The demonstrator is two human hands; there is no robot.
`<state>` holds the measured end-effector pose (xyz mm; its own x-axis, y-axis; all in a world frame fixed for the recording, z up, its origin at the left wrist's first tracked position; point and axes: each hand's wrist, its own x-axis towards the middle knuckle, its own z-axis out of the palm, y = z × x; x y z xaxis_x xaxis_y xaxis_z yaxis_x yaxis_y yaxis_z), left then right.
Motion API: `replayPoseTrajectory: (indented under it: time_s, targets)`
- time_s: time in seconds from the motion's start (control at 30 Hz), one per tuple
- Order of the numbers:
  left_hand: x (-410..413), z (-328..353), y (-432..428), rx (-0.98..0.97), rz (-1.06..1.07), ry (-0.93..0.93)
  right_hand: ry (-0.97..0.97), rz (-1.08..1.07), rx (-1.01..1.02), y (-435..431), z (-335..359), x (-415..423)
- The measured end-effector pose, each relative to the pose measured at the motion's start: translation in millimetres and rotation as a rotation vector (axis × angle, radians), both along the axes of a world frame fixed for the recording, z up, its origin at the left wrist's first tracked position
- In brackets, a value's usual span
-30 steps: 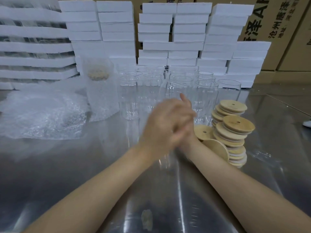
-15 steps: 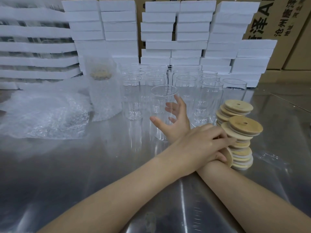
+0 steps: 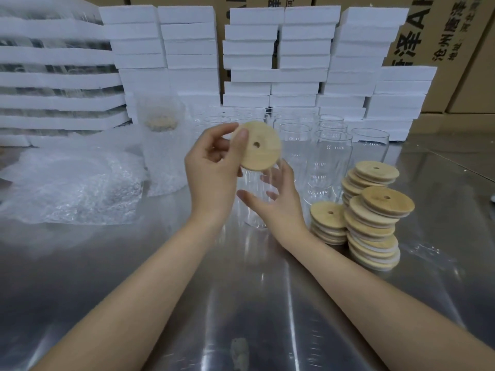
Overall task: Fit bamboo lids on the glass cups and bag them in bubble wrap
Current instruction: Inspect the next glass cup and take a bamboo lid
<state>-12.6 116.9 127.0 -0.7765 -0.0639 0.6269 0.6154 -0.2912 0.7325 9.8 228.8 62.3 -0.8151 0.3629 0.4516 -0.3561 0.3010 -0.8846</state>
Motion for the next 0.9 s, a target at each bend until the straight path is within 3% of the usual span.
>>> replayPoseTrajectory:
  time_s: [0.27, 0.5, 0.57, 0.7, 0.77, 0.9]
  targets:
    - [-20, 7, -12, 0.080, 0.009, -0.219, 0.035, -0.010, 0.142, -6, -3, 0]
    - [-25, 1, -11, -0.072, 0.016, -0.297, 0.031, 0.022, 0.191, -9, -5, 0]
    - [-26, 2, -12, -0.130, 0.091, -0.196, 0.026, 0.029, 0.179, -8, -4, 0]
    - [-21, -2, -11, -0.524, 0.202, 0.308, 0.013, 0.035, 0.139, -8, -4, -3]
    - [-18, -6, -6, -0.655, 0.193, 0.348, 0.006, 0.039, 0.091, -7, -5, -5]
    - [-19, -10, 1, -0.723, 0.255, 0.389, -0.013, 0.042, 0.040, -4, -6, -6]
